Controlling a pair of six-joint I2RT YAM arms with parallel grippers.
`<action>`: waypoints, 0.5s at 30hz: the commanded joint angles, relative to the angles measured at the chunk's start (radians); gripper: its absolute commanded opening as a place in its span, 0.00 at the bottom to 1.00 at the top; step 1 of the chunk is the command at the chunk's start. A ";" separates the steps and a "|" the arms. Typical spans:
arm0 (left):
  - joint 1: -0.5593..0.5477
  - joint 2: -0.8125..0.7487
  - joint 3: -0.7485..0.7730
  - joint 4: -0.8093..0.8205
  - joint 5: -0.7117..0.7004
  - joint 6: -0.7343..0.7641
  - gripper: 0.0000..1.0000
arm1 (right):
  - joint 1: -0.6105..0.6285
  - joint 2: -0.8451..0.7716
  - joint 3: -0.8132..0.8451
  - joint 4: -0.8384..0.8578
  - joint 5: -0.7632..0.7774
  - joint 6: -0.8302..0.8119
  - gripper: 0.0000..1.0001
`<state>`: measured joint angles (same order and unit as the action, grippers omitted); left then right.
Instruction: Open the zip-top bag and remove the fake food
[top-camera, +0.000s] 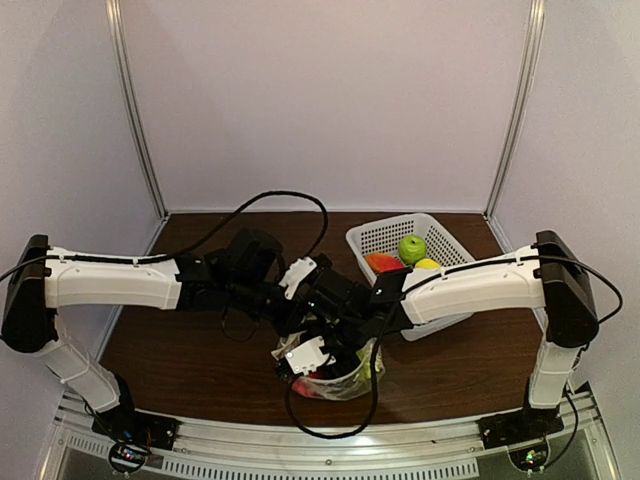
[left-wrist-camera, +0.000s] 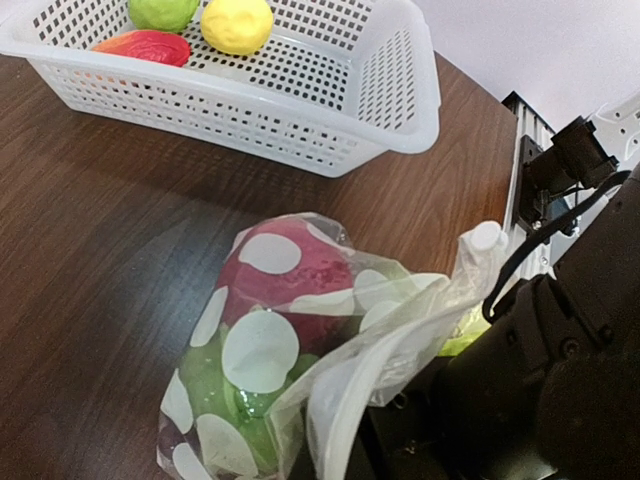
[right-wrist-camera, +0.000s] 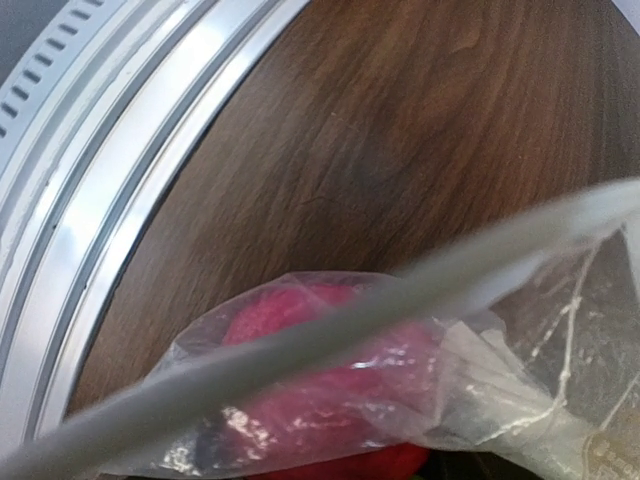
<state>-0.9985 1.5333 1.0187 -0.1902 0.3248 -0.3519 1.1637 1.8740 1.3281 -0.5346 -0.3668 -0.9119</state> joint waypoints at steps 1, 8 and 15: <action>-0.005 -0.016 -0.011 0.048 -0.004 -0.007 0.00 | 0.009 0.071 0.005 -0.010 0.093 0.054 0.57; -0.003 -0.033 -0.022 0.043 -0.018 -0.004 0.00 | 0.010 -0.032 0.015 -0.069 0.137 0.068 0.47; 0.007 -0.056 -0.014 0.015 -0.027 0.016 0.00 | 0.008 -0.131 0.019 -0.169 0.216 0.085 0.46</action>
<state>-0.9966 1.5108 1.0042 -0.1734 0.3096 -0.3492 1.1721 1.8225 1.3361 -0.6022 -0.2592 -0.8524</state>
